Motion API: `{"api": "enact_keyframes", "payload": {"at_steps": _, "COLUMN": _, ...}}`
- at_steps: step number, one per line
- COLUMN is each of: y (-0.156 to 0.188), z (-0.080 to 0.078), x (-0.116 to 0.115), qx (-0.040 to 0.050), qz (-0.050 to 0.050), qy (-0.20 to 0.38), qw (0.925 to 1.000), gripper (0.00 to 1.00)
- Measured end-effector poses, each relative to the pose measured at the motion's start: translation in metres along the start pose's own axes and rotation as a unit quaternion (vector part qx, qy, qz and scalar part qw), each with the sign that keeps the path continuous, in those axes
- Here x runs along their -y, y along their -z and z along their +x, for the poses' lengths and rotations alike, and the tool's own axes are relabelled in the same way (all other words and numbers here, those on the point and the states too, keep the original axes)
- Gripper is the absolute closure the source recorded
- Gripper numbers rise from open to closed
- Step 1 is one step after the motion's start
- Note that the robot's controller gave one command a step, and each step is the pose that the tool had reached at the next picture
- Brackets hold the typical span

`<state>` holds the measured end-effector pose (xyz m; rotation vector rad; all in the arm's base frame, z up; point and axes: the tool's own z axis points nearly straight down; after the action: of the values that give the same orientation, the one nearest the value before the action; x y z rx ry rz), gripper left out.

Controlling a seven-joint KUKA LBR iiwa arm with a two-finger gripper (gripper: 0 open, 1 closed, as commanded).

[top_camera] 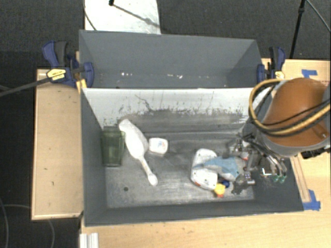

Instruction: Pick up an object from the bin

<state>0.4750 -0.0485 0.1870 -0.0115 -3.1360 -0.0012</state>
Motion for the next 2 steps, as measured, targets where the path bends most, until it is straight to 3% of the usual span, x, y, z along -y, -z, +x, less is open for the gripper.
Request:
{"api": "enact_keyframes", "payload": {"at_steps": 1, "y": 0.004, "z": -0.002, "x": 0.0, "qx": 0.0042, "qz": 0.0, "qy": 0.001, "qw": 1.0, "gripper": 0.0}}
{"api": "enact_keyframes", "payload": {"at_steps": 2, "y": -0.099, "z": -0.035, "x": 0.006, "qx": 0.023, "qz": 0.002, "qy": -0.059, "qw": 0.998, "gripper": 1.0}}
